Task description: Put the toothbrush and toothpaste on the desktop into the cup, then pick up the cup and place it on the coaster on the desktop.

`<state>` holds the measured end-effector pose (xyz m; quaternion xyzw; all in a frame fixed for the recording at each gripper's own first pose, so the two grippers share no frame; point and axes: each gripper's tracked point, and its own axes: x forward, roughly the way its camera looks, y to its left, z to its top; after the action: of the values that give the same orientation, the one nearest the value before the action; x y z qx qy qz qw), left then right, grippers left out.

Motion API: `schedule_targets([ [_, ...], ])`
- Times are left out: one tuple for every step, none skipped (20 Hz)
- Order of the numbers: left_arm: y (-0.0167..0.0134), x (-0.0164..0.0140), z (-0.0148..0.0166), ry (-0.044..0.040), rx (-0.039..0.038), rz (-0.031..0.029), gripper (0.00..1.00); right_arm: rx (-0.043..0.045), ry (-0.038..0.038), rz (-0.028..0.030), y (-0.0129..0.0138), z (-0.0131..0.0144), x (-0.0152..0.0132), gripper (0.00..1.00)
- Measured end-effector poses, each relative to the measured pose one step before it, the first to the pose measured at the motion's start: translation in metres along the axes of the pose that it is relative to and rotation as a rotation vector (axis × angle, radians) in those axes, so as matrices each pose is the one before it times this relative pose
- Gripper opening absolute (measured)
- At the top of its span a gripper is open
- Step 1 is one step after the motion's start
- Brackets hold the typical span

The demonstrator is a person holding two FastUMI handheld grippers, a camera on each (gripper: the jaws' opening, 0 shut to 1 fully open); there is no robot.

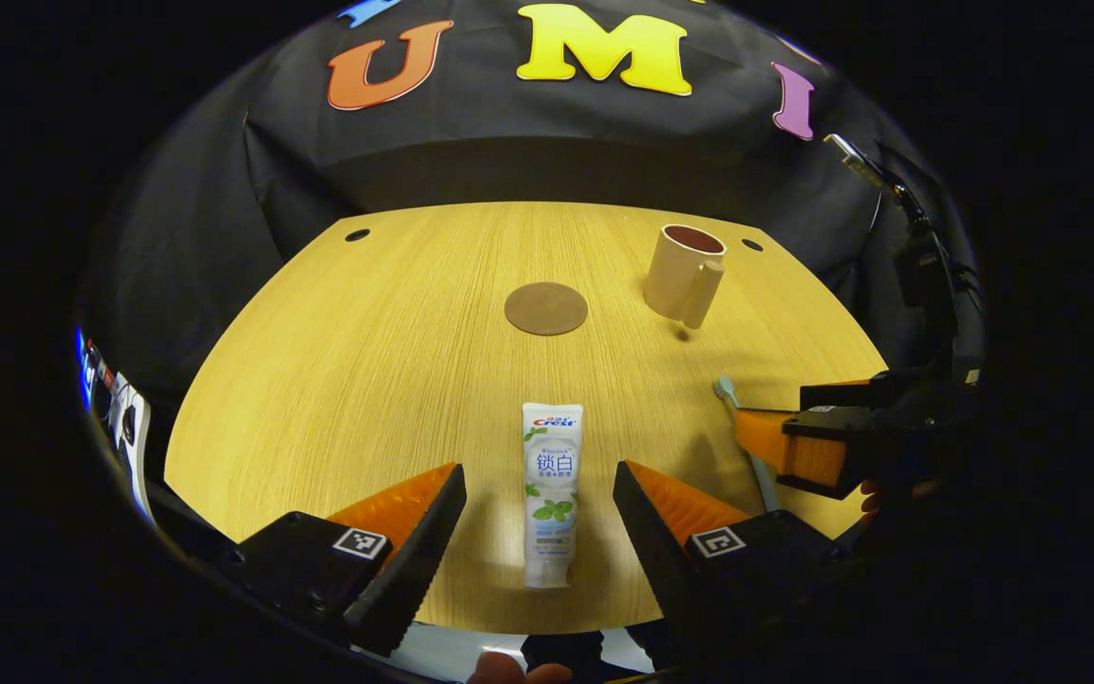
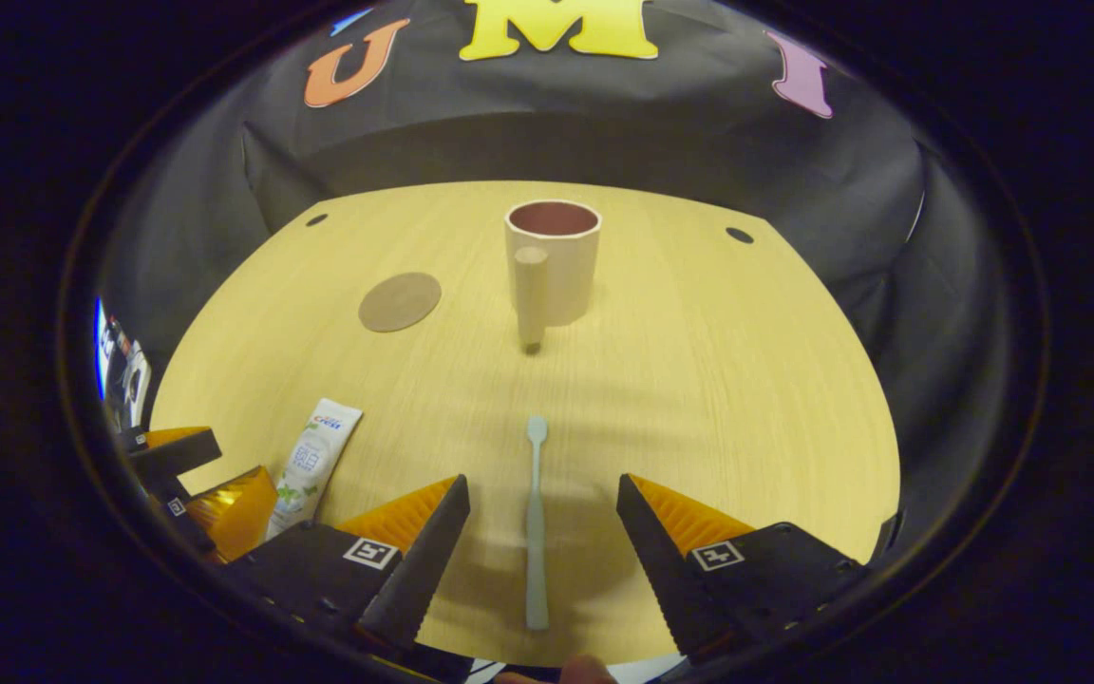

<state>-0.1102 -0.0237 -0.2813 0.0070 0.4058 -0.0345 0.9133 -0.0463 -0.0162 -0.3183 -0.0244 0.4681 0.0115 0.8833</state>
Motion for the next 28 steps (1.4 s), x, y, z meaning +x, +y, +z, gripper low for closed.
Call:
schedule_targets([
  [-0.00048,0.00079,-0.00128,0.00594,-0.00005,-0.00275,1.0,0.00109,0.01676,0.00187,0.0006,-0.002,0.0041,0.95],
  [-0.0003,0.001,-0.00231,0.00637,0.0021,0.00008,1.0,0.00214,0.01789,0.00508,0.0012,-0.00191,0.00404,0.97],
  [0.00133,0.00041,-0.00124,0.00578,0.00194,0.00395,1.0,0.00218,0.01403,0.00615,0.00105,-0.0012,0.00407,0.93],
  [0.00157,0.00091,-0.00203,0.00757,0.0011,0.00726,1.0,-0.00256,0.01608,-0.00044,-0.00063,-0.0018,0.00449,0.9],
  [0.00014,-0.00037,-0.00079,0.00615,-0.00386,0.00103,1.0,-0.00416,0.0124,-0.00299,-0.001,-0.00127,0.00268,0.81],
  [0.00154,0.00067,-0.00204,0.00579,-0.00658,0.0004,1.0,-0.00525,0.00847,-0.00191,-0.00022,-0.00054,0.00138,0.76],
  [0.00085,0.00067,-0.0002,0.0036,-0.00581,0.00168,1.0,-0.00713,0.0053,-0.00242,-0.00049,-0.00033,0.00106,0.68],
  [0.00101,0.00148,0.00005,0.00355,-0.00374,0.00253,1.0,-0.00459,0.00502,-0.00134,0.00122,-0.00034,0.00267,0.63],
  [0.00121,0.00069,-0.00102,0.00366,-0.00262,0.00142,1.0,0.00034,0.00912,0.00229,0.00116,-0.00125,0.00134,0.51],
  [0.00016,-0.0005,-0.00076,0.00424,-0.00321,0.00079,1.0,0.00265,0.00806,-0.0001,0.0002,-0.00182,0.00142,0.47],
  [-0.00037,0.001,-0.00079,0.00448,-0.00273,-0.00113,1.0,0.00521,0.00872,0.00428,0.00065,-0.0013,0.00066,0.41],
  [-0.00124,0.00152,-0.00116,0.00389,-0.00087,-0.00223,1.0,0.00446,0.0068,-0.00313,-0.00054,-0.00268,0.00061,0.43],
  [-0.0016,0.00105,-0.00072,0.00577,-0.00063,-0.00539,1.0,0.00652,0.00623,0.00194,-0.00091,0.00066,0.00057,0.35],
  [-0.0017,0.00083,-0.0023,0.00605,-0.00007,-0.00571,1.0,0.00097,0.00187,0.00285,0.0012,0.00011,-0.00017,0.25],
  [-0.00143,0.00063,-0.00184,0.00758,0.00173,-0.00491,1.0,-0.00361,0.00295,0.00096,-0.00067,0.00022,0.00128,0.18],
  [-0.00158,0.00133,-0.00179,0.00768,0.00309,-0.00374,1.0,-0.00059,0.00266,-0.00289,-0.00034,0.00225,-0.00268,0.18],
  [-0.00078,0.0022,-0.00114,0.00707,0.00489,-0.00049,1.0,0.00274,-0.00295,-0.00249,-0.00122,0.00239,0.00369,0.12],
  [-0.00063,0.00202,-0.00249,0.00705,0.0048,0.00085,1.0,0.00156,0.00392,0.00027,0.00142,-0.00313,-0.00137,0.07],
  [0.00027,0.00171,-0.0014,0.00558,0.00337,0.00155,1.0,0.00407,-0.00619,0.0001,-0.00005,0.00169,-0.0002,0.09],
  [-0.00025,0.00184,-0.00037,0.00552,0.00054,-0.00185,1.0,0.00194,0.00747,-0.00127,-0.00052,-0.0016,-0.00057,0.07],
  [0.00011,0.00156,-0.00139,0.00926,0.00172,-0.00074,0.99,0.00353,-0.00054,0.00199,0.00029,0.00082,0.00026,0.03],
  [-0.00049,0.00226,-0.00197,0.00777,0.0017,-0.00289,1.0,0.00424,0.00001,0.00006,-0.0014,0.00031,0.0014,0.03],
  [-0.00006,0.0004,-0.00059,0.00255,0.00068,-0.00143,1.0,0.00496,0.00359,0.00163,-0.0006,-0.00014,-0.00138,0.0],
  [-0.00022,0.0006,0.0003,0.00035,0.00139,-0.00038,0.99,0.00826,0.00178,0.00026,0.00008,-0.0005,-0.0003,0.0],
  [0.0004,0.00318,-0.00058,0.00261,0.00322,-0.00137,0.98,0.00962,-0.00148,0.00316,-0.00007,0.00022,-0.00088,0.0],
  [-0.00054,0.00167,-0.0015,0.00531,0.00482,-0.00397,0.95,0.00498,-0.00445,-0.00071,-0.00124,0.00047,-0.00137,0.01],
  [-0.00008,0.00122,-0.00146,0.00628,0.00508,-0.00394,0.93,-0.00104,-0.00571,-0.00072,-0.00115,0.00098,-0.00208,0.0],
  [-0.00052,-0.00024,-0.00089,0.00305,0.0051,-0.00216,0.89,-0.00307,-0.00645,0.00012,-0.00051,0.00066,-0.0024,0.0],
])
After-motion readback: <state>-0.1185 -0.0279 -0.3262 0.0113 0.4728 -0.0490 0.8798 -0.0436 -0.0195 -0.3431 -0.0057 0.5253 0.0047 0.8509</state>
